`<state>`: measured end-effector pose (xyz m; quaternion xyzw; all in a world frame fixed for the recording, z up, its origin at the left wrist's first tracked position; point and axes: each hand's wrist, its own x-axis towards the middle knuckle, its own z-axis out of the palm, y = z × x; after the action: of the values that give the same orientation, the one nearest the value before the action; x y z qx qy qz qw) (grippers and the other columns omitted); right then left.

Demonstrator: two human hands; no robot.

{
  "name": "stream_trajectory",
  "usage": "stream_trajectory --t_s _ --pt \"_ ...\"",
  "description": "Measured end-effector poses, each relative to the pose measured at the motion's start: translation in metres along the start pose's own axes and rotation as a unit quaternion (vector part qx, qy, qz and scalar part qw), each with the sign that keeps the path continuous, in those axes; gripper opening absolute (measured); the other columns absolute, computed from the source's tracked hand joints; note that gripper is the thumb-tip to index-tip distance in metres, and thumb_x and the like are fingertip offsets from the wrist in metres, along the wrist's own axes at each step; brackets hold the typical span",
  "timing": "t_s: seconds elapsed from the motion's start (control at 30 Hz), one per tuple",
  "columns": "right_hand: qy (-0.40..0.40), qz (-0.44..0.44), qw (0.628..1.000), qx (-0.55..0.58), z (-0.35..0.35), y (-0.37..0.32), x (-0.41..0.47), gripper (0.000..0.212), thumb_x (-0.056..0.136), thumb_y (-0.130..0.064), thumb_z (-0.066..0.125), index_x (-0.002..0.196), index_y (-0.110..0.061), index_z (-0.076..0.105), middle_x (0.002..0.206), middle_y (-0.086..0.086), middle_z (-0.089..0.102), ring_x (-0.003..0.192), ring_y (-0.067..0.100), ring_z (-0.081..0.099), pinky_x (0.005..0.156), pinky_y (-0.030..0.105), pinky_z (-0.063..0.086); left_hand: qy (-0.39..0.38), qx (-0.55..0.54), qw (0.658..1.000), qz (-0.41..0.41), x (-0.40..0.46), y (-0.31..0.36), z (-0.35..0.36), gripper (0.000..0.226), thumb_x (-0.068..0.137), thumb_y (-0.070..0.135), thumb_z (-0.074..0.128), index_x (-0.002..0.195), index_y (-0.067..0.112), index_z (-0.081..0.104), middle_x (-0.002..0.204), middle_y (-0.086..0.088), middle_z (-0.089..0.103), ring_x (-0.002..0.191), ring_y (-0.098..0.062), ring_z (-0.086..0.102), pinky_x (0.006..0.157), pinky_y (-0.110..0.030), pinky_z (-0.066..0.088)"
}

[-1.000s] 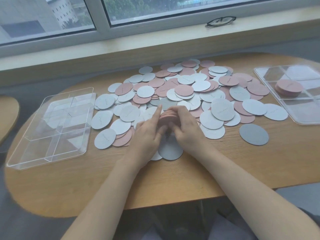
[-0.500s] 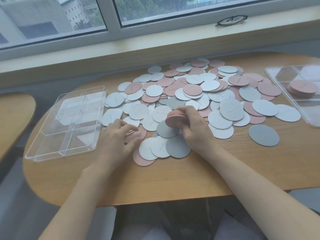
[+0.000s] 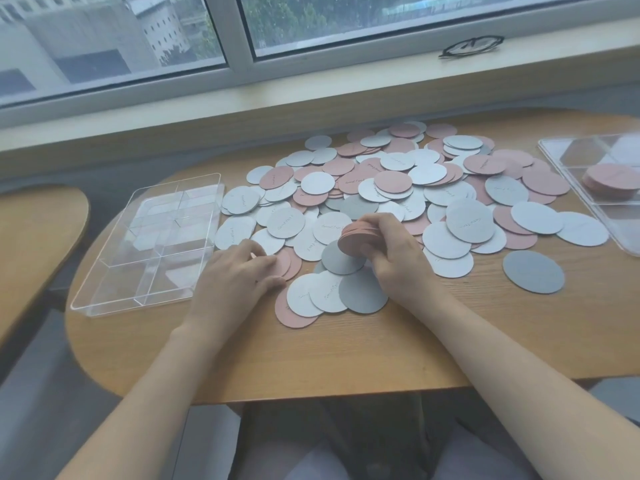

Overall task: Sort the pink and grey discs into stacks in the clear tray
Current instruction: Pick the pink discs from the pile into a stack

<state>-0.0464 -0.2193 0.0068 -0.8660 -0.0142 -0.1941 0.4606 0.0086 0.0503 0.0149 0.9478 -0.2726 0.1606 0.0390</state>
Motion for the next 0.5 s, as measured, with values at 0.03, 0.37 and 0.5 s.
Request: stream_trajectory --t_s 0.03,0.37,0.5 --pt "-0.001 0.001 1.000 0.000 0.000 0.000 0.000 0.037 0.092 -0.004 0.061 0.127 -0.014 0.054 0.121 -0.001 0.060 0.107 0.011 0.053 0.088 0.016 0.037 0.015 0.012 1.000 0.014 0.000 0.000 0.001 0.033 0.092 0.047 0.063 0.103 0.019 0.076 0.101 0.003 0.062 0.082 -0.024 0.062 0.084 -0.034 0.038" --pt "-0.028 -0.030 0.999 0.014 -0.001 0.000 -0.002 0.039 0.090 -0.005 0.063 0.126 -0.019 0.055 0.119 -0.008 0.061 0.110 0.008 0.056 0.093 0.023 0.044 0.103 -0.117 0.987 -0.048 0.011 0.017 0.004 0.044 0.103 0.033 0.038 0.086 0.005 0.068 0.094 0.002 0.059 0.074 -0.023 0.056 0.061 -0.039 0.045" --pt "-0.035 -0.040 0.998 0.026 -0.002 0.000 -0.002 0.041 0.088 -0.004 0.064 0.127 -0.017 0.056 0.119 -0.006 0.063 0.110 0.011 0.057 0.094 0.022 0.044 0.137 -0.204 0.967 -0.073 0.017 0.036 -0.003 0.035 0.105 0.030 0.042 0.090 0.007 0.065 0.098 0.004 0.059 0.082 -0.017 0.055 0.067 -0.040 0.047"
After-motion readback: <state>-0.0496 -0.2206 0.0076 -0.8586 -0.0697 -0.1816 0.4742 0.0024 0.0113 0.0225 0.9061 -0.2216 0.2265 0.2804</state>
